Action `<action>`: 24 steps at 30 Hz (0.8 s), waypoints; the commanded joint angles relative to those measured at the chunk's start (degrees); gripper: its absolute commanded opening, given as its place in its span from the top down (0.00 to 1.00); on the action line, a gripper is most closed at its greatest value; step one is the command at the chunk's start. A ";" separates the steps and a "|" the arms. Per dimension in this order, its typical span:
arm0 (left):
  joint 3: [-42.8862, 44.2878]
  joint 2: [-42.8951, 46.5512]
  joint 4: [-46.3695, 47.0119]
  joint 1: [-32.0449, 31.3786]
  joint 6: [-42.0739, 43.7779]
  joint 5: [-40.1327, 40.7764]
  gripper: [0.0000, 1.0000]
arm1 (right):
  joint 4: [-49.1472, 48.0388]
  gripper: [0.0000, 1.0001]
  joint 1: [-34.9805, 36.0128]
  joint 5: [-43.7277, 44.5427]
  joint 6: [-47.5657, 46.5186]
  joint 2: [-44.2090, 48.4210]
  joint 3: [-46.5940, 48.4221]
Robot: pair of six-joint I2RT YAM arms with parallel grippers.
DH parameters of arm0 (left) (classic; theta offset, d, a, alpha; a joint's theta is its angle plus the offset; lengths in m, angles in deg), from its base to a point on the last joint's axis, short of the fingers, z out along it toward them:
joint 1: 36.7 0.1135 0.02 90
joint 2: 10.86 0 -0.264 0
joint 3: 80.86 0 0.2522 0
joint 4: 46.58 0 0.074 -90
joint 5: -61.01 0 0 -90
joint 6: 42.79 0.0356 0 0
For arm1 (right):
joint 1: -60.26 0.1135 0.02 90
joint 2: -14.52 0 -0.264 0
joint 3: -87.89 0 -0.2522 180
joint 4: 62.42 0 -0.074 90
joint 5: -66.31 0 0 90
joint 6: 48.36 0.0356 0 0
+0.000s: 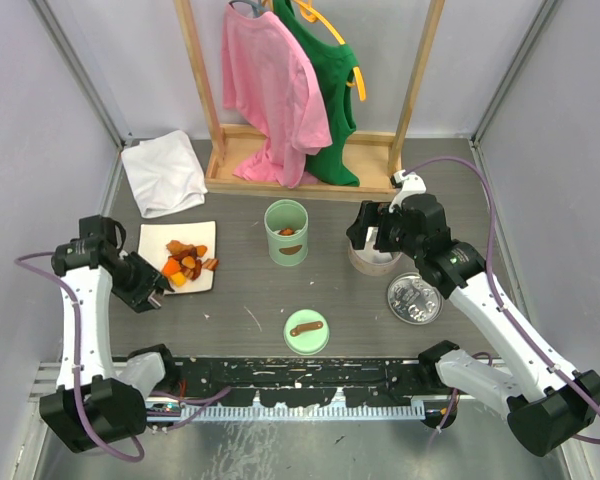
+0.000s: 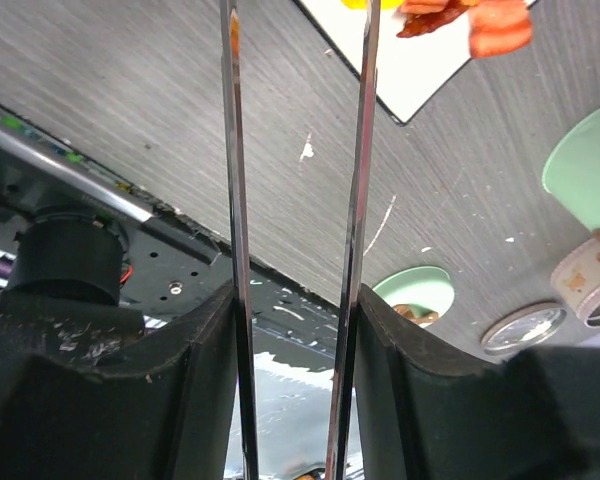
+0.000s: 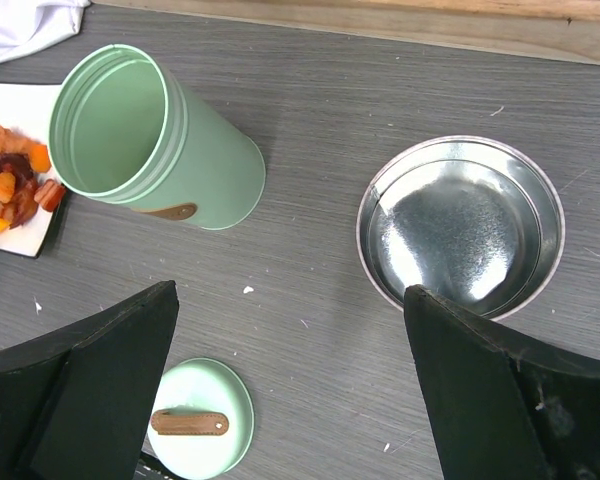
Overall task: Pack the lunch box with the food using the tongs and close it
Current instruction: Pick up the fake food from the plate.
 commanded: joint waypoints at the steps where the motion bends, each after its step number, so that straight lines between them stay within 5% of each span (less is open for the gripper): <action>1: -1.04 1.58 7.22 2.27 2.39 -6.90 0.55 | -2.64 0.00 -0.30 0.24 -0.67 1.41 0.30; 15: -1.29 0.27 9.11 3.90 3.94 -9.50 0.53 | -2.44 0.00 -0.36 0.02 -0.55 0.65 0.68; 24: 1.41 -4.00 6.05 3.84 12.85 -13.10 0.52 | -2.45 0.00 -0.34 -0.31 -0.52 0.04 0.93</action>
